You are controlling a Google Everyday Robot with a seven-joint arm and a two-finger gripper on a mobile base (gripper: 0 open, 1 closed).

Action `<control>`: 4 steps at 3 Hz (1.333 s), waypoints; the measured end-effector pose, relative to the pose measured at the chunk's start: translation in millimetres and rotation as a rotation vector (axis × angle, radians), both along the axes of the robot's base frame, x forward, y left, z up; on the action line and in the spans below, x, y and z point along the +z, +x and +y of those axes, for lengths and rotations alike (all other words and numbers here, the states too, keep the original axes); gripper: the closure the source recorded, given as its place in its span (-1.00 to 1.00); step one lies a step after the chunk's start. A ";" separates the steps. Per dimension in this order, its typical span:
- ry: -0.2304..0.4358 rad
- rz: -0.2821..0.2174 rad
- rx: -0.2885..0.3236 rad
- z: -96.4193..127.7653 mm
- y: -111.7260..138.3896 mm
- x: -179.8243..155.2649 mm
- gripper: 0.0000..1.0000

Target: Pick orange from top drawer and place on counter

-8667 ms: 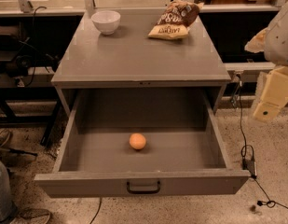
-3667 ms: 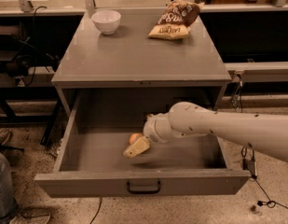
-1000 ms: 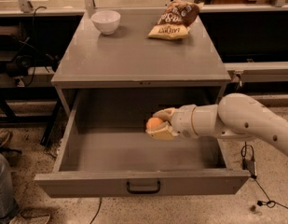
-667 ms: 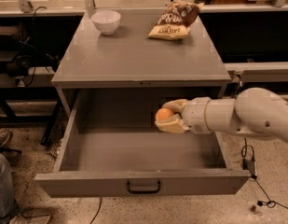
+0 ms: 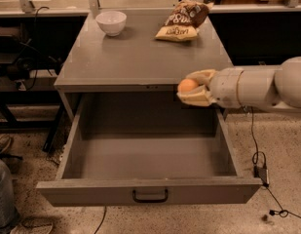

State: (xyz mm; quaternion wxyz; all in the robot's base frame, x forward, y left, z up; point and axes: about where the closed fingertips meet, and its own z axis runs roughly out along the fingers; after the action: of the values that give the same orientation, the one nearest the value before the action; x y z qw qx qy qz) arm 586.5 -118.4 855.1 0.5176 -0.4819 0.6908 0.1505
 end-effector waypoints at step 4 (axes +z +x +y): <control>0.241 0.079 -0.255 -27.5 172.2 32.5 1.00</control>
Offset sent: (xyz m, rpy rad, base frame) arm 0.1539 -0.0417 0.0537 0.2635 0.0164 -0.2466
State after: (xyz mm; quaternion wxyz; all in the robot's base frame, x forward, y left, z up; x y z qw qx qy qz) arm 758.7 -145.9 887.6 0.5591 -0.3184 0.7430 0.1842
